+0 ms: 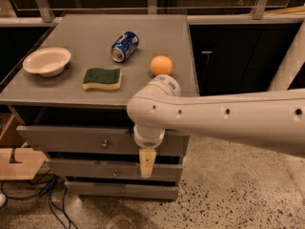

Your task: Open top drawer

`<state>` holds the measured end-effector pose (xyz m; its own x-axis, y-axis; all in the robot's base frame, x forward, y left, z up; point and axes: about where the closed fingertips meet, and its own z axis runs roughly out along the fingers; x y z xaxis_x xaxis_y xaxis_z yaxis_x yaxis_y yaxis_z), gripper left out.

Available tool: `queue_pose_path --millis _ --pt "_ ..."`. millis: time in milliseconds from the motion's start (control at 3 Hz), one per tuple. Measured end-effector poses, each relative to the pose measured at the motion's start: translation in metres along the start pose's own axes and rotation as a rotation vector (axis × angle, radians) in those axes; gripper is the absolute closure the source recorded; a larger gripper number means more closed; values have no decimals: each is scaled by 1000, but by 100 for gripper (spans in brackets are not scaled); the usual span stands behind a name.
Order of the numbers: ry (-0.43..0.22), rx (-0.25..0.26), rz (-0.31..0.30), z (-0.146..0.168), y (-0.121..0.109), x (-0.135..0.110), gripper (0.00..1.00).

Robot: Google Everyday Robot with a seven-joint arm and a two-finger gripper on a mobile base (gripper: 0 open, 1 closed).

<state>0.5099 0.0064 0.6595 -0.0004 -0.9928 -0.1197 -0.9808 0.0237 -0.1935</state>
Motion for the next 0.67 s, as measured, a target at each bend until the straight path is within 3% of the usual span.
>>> queue_pose_path --millis 667 --pt "8 -12 -35 25 -19 -10 0"
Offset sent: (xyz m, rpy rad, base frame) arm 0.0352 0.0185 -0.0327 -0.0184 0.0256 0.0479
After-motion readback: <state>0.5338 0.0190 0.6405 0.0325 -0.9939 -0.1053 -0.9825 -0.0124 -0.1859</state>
